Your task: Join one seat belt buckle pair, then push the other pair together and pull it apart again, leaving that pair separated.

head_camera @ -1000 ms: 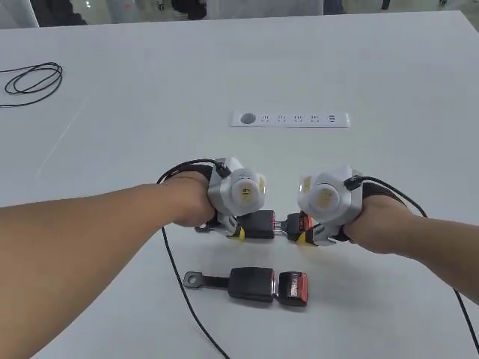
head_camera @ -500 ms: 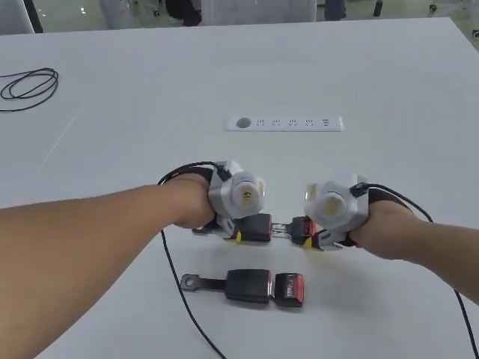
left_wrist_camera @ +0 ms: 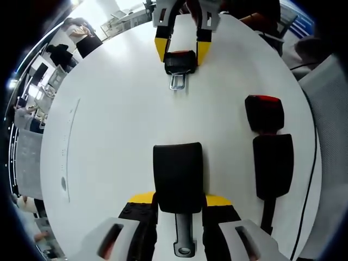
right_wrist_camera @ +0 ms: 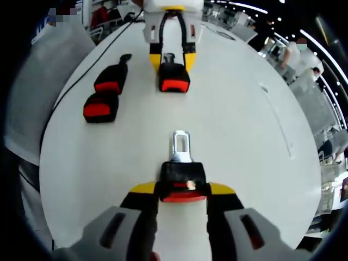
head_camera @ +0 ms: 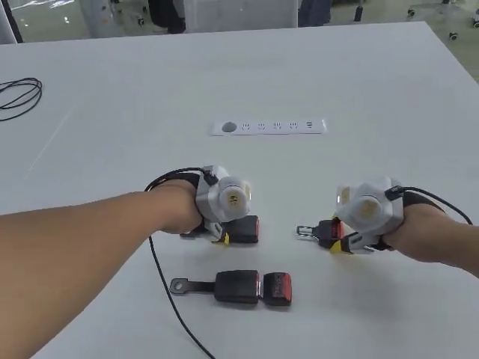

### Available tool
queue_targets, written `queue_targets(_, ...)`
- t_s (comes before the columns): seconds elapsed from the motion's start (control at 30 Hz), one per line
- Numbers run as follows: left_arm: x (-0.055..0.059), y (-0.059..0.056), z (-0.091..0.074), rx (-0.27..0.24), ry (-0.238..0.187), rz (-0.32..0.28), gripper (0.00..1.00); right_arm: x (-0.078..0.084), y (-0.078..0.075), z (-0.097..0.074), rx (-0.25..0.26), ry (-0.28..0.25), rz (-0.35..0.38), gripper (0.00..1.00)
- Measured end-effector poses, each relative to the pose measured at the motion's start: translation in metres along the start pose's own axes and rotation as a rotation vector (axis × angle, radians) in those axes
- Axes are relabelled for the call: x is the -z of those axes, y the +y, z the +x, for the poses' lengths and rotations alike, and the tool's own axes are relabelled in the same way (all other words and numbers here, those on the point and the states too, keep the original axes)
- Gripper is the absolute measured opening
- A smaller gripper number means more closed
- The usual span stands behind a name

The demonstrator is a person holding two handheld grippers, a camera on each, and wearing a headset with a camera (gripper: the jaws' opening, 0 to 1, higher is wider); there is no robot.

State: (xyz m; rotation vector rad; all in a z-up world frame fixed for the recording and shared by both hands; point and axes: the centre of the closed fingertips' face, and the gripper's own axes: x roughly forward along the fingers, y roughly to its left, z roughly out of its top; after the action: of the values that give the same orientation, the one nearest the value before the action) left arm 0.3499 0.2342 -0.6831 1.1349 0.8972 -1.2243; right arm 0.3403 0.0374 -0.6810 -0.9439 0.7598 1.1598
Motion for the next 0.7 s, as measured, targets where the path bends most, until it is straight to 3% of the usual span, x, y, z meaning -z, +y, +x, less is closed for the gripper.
queue_targets(0.2,0.001,0.0,-0.001,-0.021,0.0,0.005,0.32,0.025,0.001,-0.012,-0.009,0.019,0.011,0.35)
queue_targets(0.4,0.0,0.001,-0.002,-0.04,0.027,0.005,0.32,0.048,-0.002,-0.022,-0.008,0.037,0.026,0.36)
queue_targets(0.5,0.0,0.004,-0.003,-0.055,0.034,-0.004,0.32,0.052,-0.005,-0.024,-0.001,0.034,0.056,0.36)
queue_targets(0.53,0.0,0.004,-0.003,-0.062,0.029,0.003,0.32,0.053,-0.005,-0.025,0.005,0.034,0.061,0.38)
queue_targets(0.6,0.0,0.005,-0.005,-0.083,0.018,-0.008,0.32,0.054,-0.016,-0.027,0.068,0.032,0.076,0.47)
queue_targets(0.63,0.001,0.005,-0.005,-0.09,0.012,-0.012,0.32,0.054,-0.017,-0.027,0.074,0.026,0.096,0.53)
queue_targets(0.7,0.001,0.007,-0.006,-0.113,0.002,-0.029,0.33,0.055,-0.017,-0.029,0.09,0.019,0.119,0.57)
